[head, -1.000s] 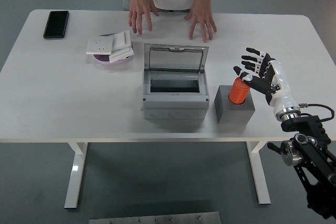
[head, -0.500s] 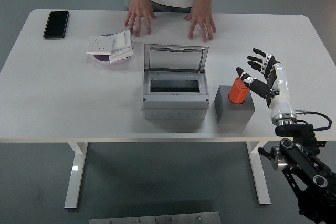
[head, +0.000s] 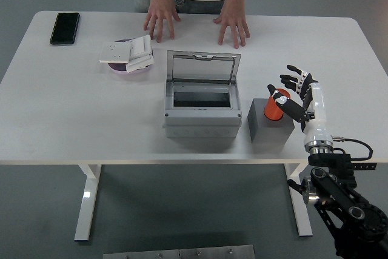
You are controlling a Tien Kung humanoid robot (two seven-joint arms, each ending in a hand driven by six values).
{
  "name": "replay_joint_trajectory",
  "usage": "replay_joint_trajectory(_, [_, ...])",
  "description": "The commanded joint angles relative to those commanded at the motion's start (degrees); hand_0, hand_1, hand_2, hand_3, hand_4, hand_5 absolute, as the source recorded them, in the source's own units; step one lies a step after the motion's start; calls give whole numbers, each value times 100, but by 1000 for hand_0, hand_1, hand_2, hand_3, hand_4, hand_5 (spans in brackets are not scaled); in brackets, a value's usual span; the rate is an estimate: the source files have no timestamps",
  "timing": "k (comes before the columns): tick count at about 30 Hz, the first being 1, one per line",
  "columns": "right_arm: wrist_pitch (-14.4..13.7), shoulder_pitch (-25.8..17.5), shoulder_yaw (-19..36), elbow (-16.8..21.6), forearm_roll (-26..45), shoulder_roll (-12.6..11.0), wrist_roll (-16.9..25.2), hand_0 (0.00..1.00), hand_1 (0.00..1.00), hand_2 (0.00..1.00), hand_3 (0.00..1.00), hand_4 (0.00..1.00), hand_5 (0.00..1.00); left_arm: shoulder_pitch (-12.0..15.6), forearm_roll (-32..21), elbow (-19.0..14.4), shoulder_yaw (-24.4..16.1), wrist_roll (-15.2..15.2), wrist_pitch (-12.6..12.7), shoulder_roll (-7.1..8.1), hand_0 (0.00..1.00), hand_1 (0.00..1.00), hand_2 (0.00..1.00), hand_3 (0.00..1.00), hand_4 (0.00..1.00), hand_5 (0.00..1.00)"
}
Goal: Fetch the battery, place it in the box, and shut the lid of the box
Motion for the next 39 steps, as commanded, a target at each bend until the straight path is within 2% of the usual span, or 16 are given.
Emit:
replay_joint_trajectory(14, [68, 38, -187, -150, -4, 81, -43, 653, 624, 599, 691, 890, 146, -29, 169, -2, -91, 66, -7, 2, 617, 729, 561, 576, 432, 2])
replay_joint_trajectory(25, [3, 132, -300, -114, -292, 54, -359, 657, 636, 607, 696, 891, 147, -72, 288, -1, -156, 85, 11, 25, 616, 731, 560, 572, 425, 2])
replay_joint_trajectory(26, [0, 138, -304, -112, -311, 52, -382, 656, 646, 618, 695, 854, 104, -78, 295, -1, -159, 84, 12, 28, 616, 731, 561, 572, 424, 2])
replay_joint_trajectory(31, [-29, 158, -310, -110, -367, 55, -449, 656, 646, 618, 695, 854, 104, -107, 336, -1, -182, 84, 22, 48, 616, 731, 561, 572, 424, 2])
replay_joint_trajectory(32, [-31, 161, -310, -109, -378, 53, -464, 652, 653, 637, 702, 708, 2, -111, 344, -2, -185, 85, 24, 53, 616, 733, 563, 572, 421, 2])
replay_joint_trajectory(37, [-56, 168, -308, -116, -405, 47, -501, 652, 653, 637, 702, 708, 2, -125, 353, -3, -191, 84, 25, 65, 616, 733, 563, 572, 421, 2])
replay_joint_trajectory(38, [-58, 168, -309, -117, -407, 45, -508, 645, 654, 628, 690, 596, 2, -128, 347, -2, -186, 80, 23, 66, 616, 734, 562, 570, 417, 2])
replay_joint_trajectory(39, [-58, 169, -311, -119, -406, 44, -513, 645, 654, 628, 690, 596, 2, -132, 344, -2, -181, 75, 20, 66, 616, 734, 562, 570, 417, 2])
